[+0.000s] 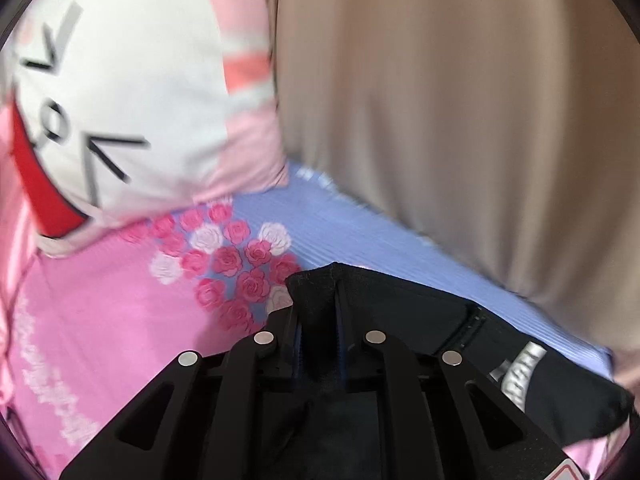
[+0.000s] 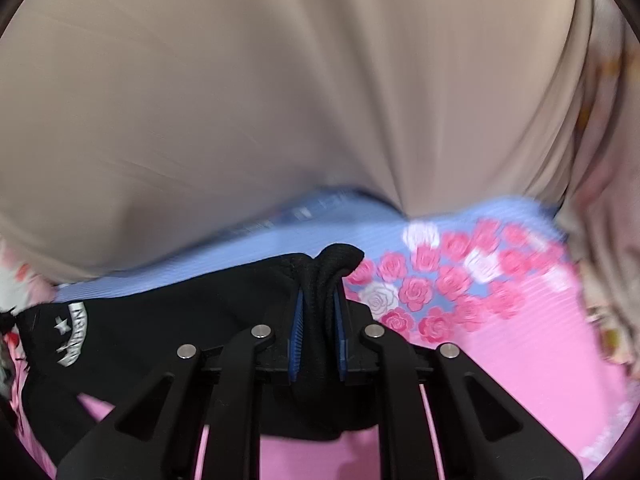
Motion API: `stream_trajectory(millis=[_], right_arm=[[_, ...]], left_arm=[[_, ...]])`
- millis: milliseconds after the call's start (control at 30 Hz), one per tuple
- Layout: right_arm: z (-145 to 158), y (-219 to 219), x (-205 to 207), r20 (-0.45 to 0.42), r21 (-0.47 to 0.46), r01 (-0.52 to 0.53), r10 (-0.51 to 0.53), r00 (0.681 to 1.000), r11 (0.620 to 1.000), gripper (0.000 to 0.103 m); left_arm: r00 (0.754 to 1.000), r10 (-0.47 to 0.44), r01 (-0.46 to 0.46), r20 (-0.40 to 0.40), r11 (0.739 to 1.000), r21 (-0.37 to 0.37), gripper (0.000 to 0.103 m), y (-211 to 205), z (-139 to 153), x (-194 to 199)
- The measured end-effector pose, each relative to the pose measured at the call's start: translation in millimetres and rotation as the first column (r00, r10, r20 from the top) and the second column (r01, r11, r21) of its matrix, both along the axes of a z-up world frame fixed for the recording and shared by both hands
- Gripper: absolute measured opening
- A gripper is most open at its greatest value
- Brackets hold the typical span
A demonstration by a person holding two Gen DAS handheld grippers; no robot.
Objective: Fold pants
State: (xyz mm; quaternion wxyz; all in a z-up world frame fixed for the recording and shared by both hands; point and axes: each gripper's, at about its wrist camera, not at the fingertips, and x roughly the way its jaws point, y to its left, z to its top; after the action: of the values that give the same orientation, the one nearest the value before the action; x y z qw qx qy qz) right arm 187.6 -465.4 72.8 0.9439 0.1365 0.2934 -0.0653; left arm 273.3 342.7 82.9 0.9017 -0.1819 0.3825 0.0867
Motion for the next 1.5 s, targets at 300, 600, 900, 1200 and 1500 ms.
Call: stream_trajectory(millis=[300, 600, 900, 1200, 1500], right_arm=[[8, 29, -170, 0.0, -0.089, -0.092, 0.092, 0.996, 0.992, 0.012], [-66, 22, -254, -0.1, 0.011, -0.002, 0.003, 0.995, 1.0, 0.039], [-59, 31, -307, 0.046, 0.312, -0.013, -0.002, 0.999, 0.95, 0.082], [-61, 33, -240, 0.014, 0.535, -0.034, 0.032, 0.999, 0.844, 0.082], [-81, 5, -179, -0.031, 0.742, 0.04, -0.026, 0.999, 0.669, 0.076]], left_arm=[[0.996, -0.08, 0.079, 0.034, 0.996, 0.029, 0.01, 13, 13, -189], [0.999, -0.027, 0.039, 0.044, 0.956, -0.29, 0.056, 36, -78, -289], [0.997, 0.06, -0.014, 0.056, 0.796, -0.605, 0.077, 15, -98, -304], [1.0, 0.021, -0.027, -0.018, 0.85, -0.526, 0.003, 6, -90, -259], [0.995, -0.029, -0.022, -0.091, 0.86, -0.511, 0.003, 22, -82, -232]])
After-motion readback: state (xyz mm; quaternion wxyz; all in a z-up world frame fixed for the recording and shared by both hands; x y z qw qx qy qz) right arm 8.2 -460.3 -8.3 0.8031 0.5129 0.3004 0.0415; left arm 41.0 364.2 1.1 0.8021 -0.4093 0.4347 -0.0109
